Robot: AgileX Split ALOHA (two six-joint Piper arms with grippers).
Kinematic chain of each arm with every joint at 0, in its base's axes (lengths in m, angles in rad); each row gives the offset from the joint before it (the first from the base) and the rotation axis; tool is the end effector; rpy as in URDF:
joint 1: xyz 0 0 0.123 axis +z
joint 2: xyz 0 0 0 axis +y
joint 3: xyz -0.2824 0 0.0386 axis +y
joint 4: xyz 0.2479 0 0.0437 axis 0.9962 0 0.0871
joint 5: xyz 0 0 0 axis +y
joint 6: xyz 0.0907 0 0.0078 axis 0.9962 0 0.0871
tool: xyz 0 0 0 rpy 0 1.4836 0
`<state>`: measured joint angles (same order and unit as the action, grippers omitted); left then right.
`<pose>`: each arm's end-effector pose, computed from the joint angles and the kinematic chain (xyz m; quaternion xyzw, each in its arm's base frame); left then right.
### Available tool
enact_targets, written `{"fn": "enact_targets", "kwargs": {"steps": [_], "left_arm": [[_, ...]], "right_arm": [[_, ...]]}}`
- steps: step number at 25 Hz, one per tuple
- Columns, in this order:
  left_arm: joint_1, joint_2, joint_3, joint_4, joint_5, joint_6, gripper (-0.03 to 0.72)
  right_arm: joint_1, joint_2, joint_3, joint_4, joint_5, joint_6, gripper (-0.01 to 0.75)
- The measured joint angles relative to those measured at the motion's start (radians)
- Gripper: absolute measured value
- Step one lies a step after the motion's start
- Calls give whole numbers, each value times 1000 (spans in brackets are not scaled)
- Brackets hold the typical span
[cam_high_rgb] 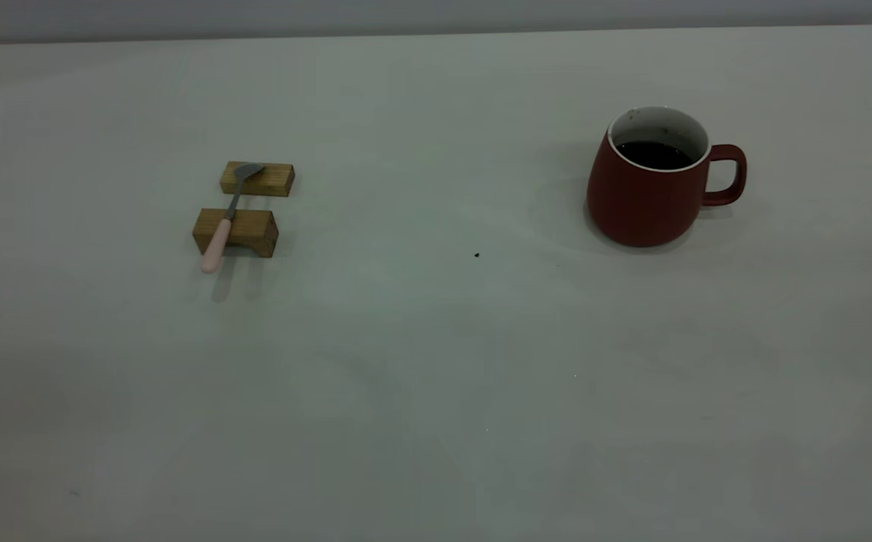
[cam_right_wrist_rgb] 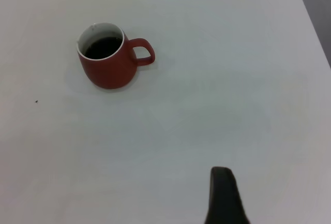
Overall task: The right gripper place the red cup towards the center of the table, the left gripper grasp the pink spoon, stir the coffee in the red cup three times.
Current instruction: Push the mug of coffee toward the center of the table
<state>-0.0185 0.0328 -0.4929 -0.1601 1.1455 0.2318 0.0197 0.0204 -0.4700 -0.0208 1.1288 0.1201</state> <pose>-0.0039 -0.0132 0.2696 0.1148 0.8737 -0.0298 0.4717 -0.0018 -0.0017 0.2636 0.0448 0.8814 0.0225 0.4696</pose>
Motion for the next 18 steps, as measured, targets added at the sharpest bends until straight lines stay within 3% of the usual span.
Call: {"fn": "enact_targets", "kwargs": {"steps": [9, 14, 18], "left_arm": [[0, 0, 0, 0, 0, 0, 463], [0, 0, 0, 0, 0, 0, 463], [0, 0, 0, 0, 0, 0, 463]], "right_arm": [[0, 80, -11, 42, -22, -76, 555], [0, 322, -40, 73, -173, -191, 618], [0, 550, -40, 114, -325, -299, 623]]}}
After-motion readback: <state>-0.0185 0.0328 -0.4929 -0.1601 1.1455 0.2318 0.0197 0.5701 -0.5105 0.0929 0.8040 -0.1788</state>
